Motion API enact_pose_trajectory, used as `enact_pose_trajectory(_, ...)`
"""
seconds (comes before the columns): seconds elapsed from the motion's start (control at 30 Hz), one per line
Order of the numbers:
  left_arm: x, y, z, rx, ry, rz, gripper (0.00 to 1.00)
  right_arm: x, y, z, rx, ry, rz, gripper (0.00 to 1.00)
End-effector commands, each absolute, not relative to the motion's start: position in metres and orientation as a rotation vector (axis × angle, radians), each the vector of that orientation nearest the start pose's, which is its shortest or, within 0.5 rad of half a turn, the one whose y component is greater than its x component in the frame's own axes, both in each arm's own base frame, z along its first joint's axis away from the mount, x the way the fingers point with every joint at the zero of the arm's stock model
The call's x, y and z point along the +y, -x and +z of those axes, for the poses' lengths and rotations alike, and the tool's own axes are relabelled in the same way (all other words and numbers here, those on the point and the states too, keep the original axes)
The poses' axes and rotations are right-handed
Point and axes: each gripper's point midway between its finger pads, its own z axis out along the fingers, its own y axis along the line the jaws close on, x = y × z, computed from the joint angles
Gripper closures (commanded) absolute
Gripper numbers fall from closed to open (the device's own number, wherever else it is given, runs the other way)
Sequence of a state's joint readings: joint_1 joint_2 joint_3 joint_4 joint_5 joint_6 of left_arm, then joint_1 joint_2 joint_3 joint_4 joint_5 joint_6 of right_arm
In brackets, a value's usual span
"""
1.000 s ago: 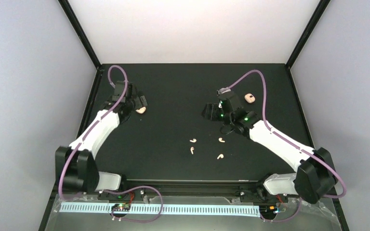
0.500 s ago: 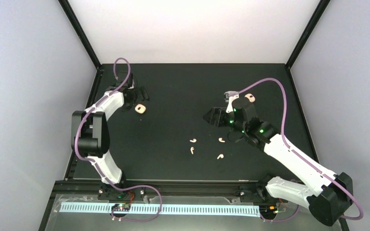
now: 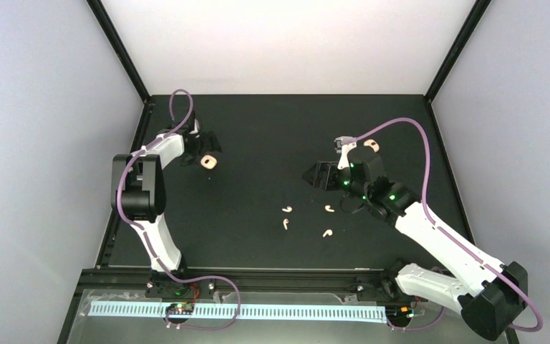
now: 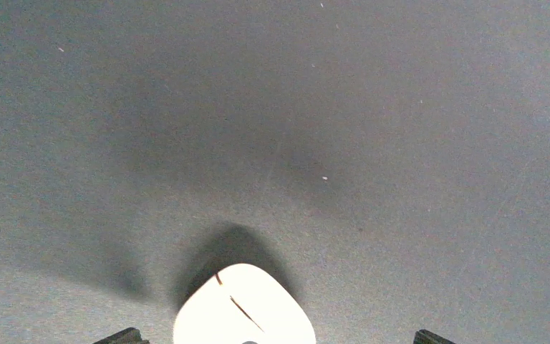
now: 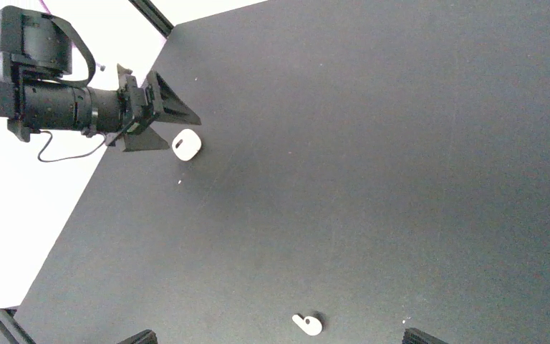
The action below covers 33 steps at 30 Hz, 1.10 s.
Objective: Insert the wireless bluetooth earbuds into the charging case
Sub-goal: Pick up the charging case at the center of the board.
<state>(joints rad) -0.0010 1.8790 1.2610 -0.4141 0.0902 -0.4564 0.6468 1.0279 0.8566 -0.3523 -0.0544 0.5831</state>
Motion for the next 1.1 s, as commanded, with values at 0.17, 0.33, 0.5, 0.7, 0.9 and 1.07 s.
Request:
enact_pose_trajectory(0.17, -0.044, -0.453, 0.044, 2.611, 0.488, -0.392, 0.01, 0.216, -0.268, 0.24, 2.174, 0.107, 0.789, 0.11)
enact_pose_trajectory(0.33, -0.068, -0.443, 0.039, 2.637, 0.41, -0.409, 0.01, 0.216, -0.268, 0.239, 2.173, 0.102, 0.793, 0.11)
enact_pose_trajectory(0.5, -0.083, -0.431, 0.032, 2.672, 0.362, -0.381, 0.01, 0.215, -0.268, 0.239, 2.17, 0.1, 0.792, 0.11)
enact_pose_trajectory(0.7, -0.083, -0.421, 0.034, 2.682, 0.353, -0.346, 0.02, 0.214, -0.266, 0.238, 2.169, 0.099, 0.791, 0.11)
enact_pose_trajectory(0.9, -0.051, -0.422, 0.054, 2.672, 0.333, -0.07, 0.01, 0.211, -0.265, 0.24, 2.159, 0.105, 0.778, 0.11)
enact_pose_trajectory(1.07, -0.038, -0.431, 0.063, 2.67, 0.28, 0.06, 0.01, 0.21, -0.265, 0.239, 2.159, 0.112, 0.771, 0.11)
